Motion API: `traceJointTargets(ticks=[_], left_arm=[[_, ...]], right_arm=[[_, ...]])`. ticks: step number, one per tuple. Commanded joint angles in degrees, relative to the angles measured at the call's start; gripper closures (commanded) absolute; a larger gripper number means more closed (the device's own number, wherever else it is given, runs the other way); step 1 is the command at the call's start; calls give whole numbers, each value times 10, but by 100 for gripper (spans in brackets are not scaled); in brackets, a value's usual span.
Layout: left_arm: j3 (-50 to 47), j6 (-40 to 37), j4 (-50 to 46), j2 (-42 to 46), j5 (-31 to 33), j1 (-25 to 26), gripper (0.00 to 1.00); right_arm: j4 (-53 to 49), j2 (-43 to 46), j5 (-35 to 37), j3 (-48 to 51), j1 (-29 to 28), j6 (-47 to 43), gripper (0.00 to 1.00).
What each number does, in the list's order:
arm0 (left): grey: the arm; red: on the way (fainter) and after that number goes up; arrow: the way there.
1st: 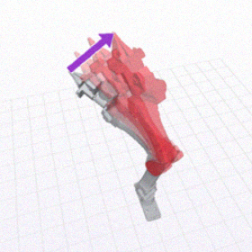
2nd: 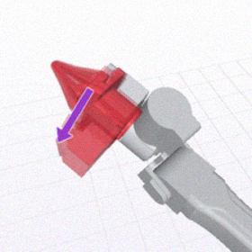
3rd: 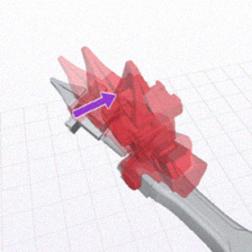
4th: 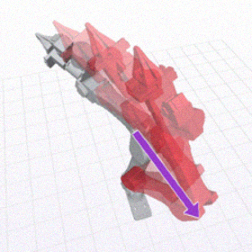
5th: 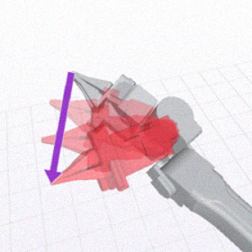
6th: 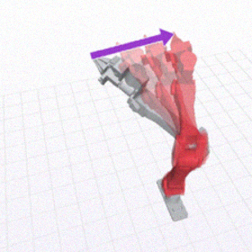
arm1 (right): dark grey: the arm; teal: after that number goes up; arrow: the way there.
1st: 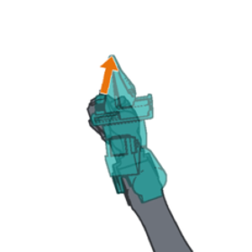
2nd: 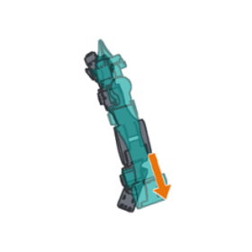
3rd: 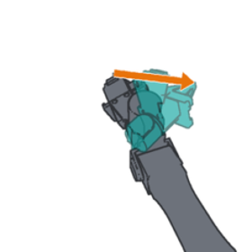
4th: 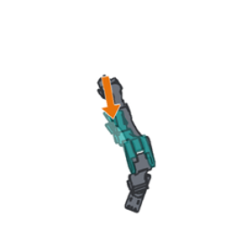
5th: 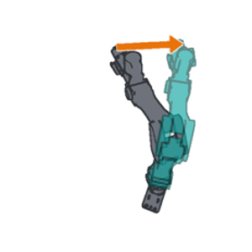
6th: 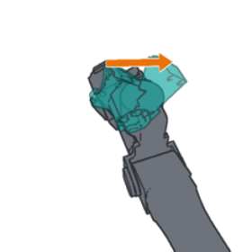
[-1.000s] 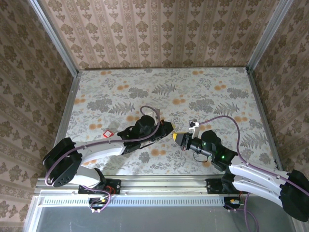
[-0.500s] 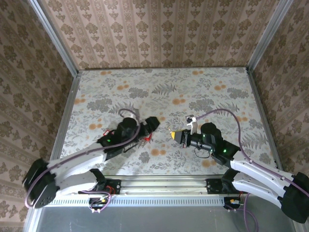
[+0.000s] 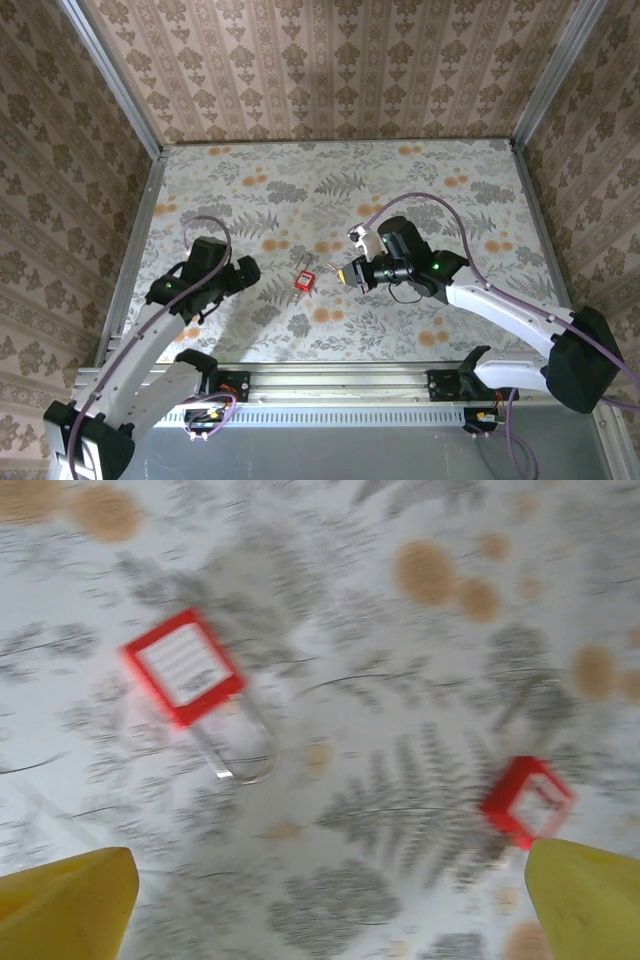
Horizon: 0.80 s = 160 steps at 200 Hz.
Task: Unlock with the key
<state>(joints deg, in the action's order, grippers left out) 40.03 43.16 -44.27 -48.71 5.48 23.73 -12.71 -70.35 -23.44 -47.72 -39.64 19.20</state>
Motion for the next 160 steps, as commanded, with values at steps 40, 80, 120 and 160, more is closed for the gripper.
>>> traceJointTargets(ticks=[40, 80, 120, 160], left_arm=[[82, -149, -60, -195, 29, -80, 3], [72, -123, 50, -271, -65, -135, 9], [69, -87, 107, -322, -91, -157, 18], [55, -66, 128, -347, -93, -165, 23]], right_arm=[[-12, -15, -38, -17, 0, -22, 100], [14, -1, -45, 14, -1, -8, 100], [54, 7, -69, 40, -1, 12, 100], [57, 6, -78, 45, 0, 5, 100]])
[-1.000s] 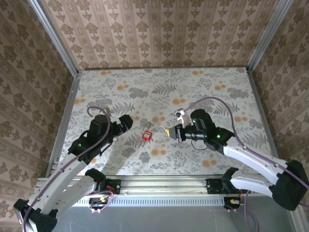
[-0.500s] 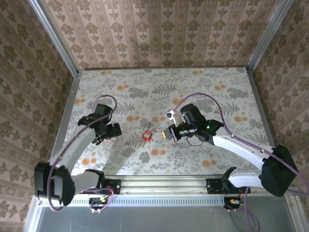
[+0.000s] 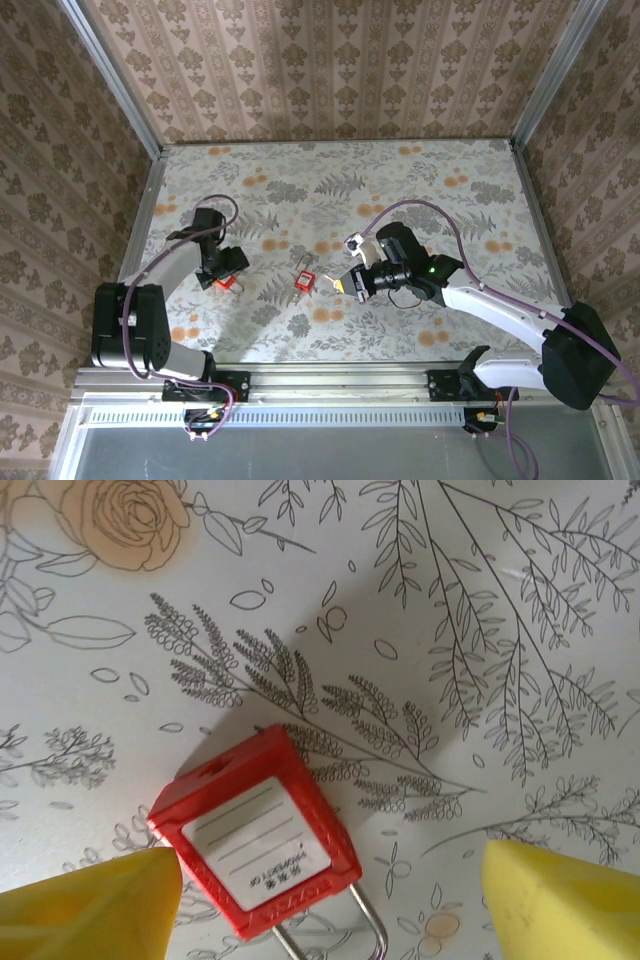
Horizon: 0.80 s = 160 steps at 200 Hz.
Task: Unlock with the key
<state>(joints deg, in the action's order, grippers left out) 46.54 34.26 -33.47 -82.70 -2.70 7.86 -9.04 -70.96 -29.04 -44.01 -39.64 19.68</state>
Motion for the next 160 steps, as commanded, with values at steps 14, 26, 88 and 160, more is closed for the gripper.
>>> traceJointTargets(ticks=[14, 26, 88, 160], left_arm=[[-15, 26, 19, -13, -9, -7, 24], [-22, 29, 15, -13, -3, -7, 24], [-48, 34, 10, 6, 3, -9, 25], [-30, 28, -34, 41, 11, -10, 24]], right_arm=[[21, 11, -26, 10, -1, -3, 100], [19, 8, -26, 12, 0, -7, 100], [1, -9, -31, 3, 1, -33, 100], [1, -19, -38, 0, 1, -35, 100]])
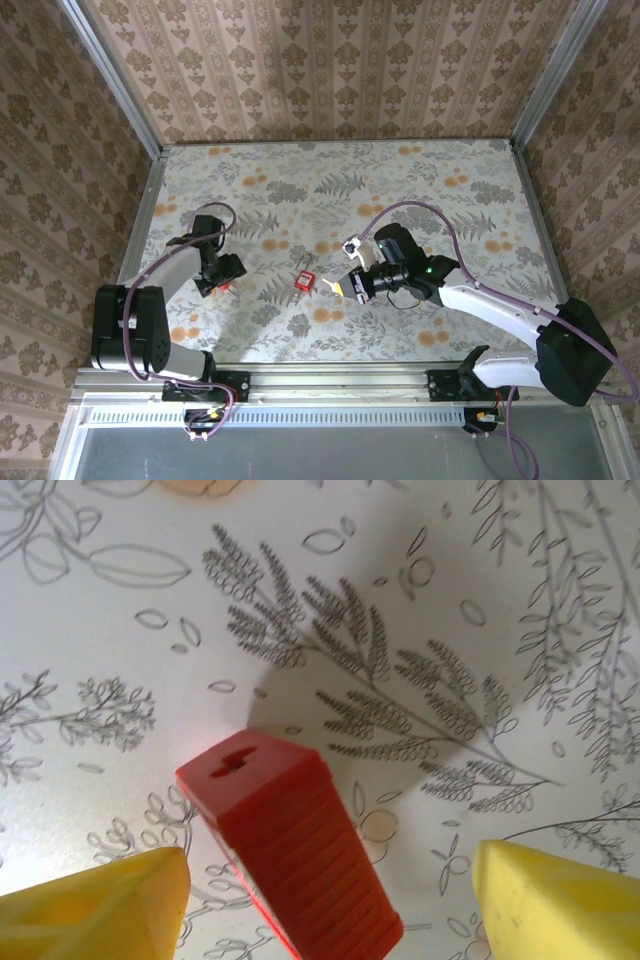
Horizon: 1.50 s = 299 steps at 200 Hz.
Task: Unlock with the key
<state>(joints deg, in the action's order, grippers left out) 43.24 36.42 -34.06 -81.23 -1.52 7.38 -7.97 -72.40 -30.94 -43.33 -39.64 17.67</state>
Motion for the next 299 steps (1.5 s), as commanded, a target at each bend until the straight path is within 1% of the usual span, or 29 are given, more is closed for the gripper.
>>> traceJointTargets(ticks=[1, 21, 42, 61, 86, 97, 129, 153, 196, 224, 248, 253, 266, 282, 299], left_arm=[[3, 7, -28, 27, 0, -5, 23], [4, 4, -31, 33, 1, -5, 24], [2, -3, -29, 18, -1, -7, 24], [-6, -5, -6, 9, -6, -7, 24], [5, -10, 3, -15, -11, -4, 26], [9, -13, 0, -20, -7, 1, 28], [11, -25, -10, -32, 3, 4, 38], [7, -30, -15, -32, 21, 4, 41], [13, -35, -13, -28, 45, -1, 41], [24, -38, -4, -43, 41, -3, 43], [28, -40, 9, -52, 42, -3, 54], [29, -41, 10, -53, 41, -3, 58], [32, -48, 19, -57, 30, -1, 72], [36, -57, 21, -64, 17, 3, 79], [33, -71, 42, -57, -1, 13, 90]], right_arm=[[-10, -5, -19, -7, 2, -15, 100], [-11, -6, -17, -7, 1, -15, 100], [-11, -8, -18, -7, 1, -16, 100], [-13, -9, -16, -5, 2, -16, 100], [-19, -6, -13, -5, 1, -17, 100], [-20, -5, -10, -3, 1, -17, 100], [-21, -7, -7, -3, 1, -16, 100], [-22, -7, -7, -3, 1, -16, 100], [-26, -10, -6, -3, 1, -17, 100], [-27, -8, -4, -3, 1, -13, 100], [-28, -9, -4, -2, 1, -13, 100], [-28, -9, -4, -1, 2, -13, 100], [-29, -10, -3, -1, 1, -13, 100], [-34, -10, -3, -2, 1, -12, 100], [-45, -2, -3, -6, 1, -10, 100]])
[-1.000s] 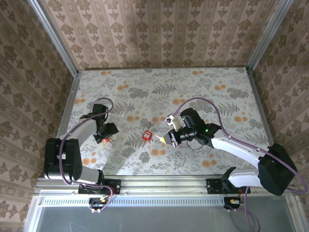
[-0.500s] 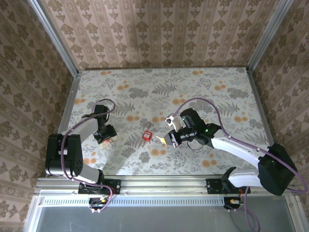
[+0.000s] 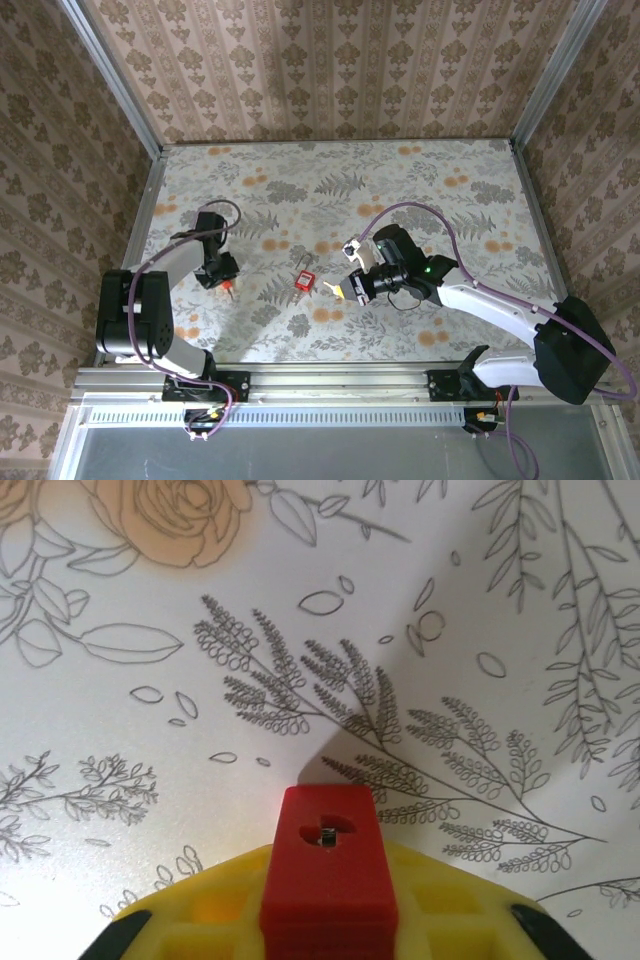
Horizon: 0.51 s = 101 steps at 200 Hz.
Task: Unlock with the key
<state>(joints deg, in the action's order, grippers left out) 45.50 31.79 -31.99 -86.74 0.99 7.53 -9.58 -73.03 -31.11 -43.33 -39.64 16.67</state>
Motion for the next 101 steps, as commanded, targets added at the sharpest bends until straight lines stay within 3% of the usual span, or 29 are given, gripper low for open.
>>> traceJointTargets(ticks=[1, 25, 63, 89, 101], left_arm=[[10, -25, 23, -1, -28, 13, 91], [23, -74, 63, 19, -86, 47, 98], [100, -209, 118, 3, -267, 130, 100], [173, -336, 87, -50, -357, 210, 100], [219, -384, 30, -94, -401, 227, 100]], right_arm=[[-30, 5, -1, -7, 1, 0, 100], [-82, 31, 19, -24, 6, -3, 100], [-202, 96, 34, -56, 65, 4, 100], [-241, 140, 14, -56, 97, -6, 100], [-259, 137, 16, -59, 98, -5, 100]])
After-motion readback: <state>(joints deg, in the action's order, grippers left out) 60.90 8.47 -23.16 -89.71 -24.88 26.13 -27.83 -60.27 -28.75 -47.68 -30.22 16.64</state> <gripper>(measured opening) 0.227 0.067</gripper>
